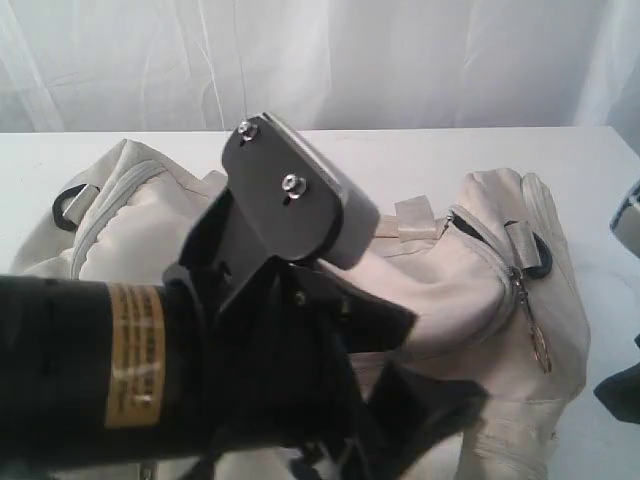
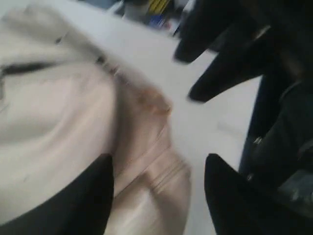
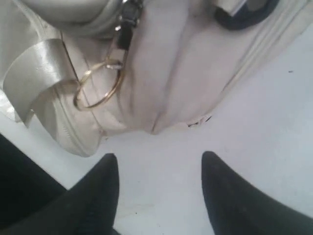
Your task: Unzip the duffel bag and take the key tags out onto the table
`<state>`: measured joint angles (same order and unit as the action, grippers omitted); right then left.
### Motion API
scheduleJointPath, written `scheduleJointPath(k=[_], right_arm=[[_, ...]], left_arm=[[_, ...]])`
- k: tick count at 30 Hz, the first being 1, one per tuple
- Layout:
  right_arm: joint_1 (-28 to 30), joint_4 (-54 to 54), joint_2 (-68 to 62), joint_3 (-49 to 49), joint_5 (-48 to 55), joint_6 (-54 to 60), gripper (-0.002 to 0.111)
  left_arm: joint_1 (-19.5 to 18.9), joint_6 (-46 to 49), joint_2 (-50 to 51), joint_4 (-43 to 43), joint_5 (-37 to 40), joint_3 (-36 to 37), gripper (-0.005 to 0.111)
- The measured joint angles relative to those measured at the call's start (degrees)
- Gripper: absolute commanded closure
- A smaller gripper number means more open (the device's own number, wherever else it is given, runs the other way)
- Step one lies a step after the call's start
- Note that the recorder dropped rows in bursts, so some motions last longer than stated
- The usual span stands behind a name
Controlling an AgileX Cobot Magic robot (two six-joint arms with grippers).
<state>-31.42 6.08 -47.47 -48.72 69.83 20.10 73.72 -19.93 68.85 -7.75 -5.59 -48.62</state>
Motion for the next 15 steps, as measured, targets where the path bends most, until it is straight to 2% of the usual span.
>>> scheduleJointPath(k=[3,7,11,15], right_arm=[[-0.05,-1.39,0.00,0.00,-2.85,0.00,0.060],[-0.05,-2.16,0.00,0.00,-6.59,0.00,0.060],[-0.05,-3.19,0.00,0.00,-7.42,0.00,0.060],[-0.05,-5.37,0.00,0.00,-7.13,0.00,0.060]], left_arm=[[2.78,0.77,3.27,0.93,-12.95,0.94,0.048],[3.67,2.51,9.74,1.05,-23.26,0.92,0.048],[3.67,4.87,15.75,3.33,-27.91,0.80,0.048],[3.67,9.90,16.99,7.75,-28.31,0.80,0.048]])
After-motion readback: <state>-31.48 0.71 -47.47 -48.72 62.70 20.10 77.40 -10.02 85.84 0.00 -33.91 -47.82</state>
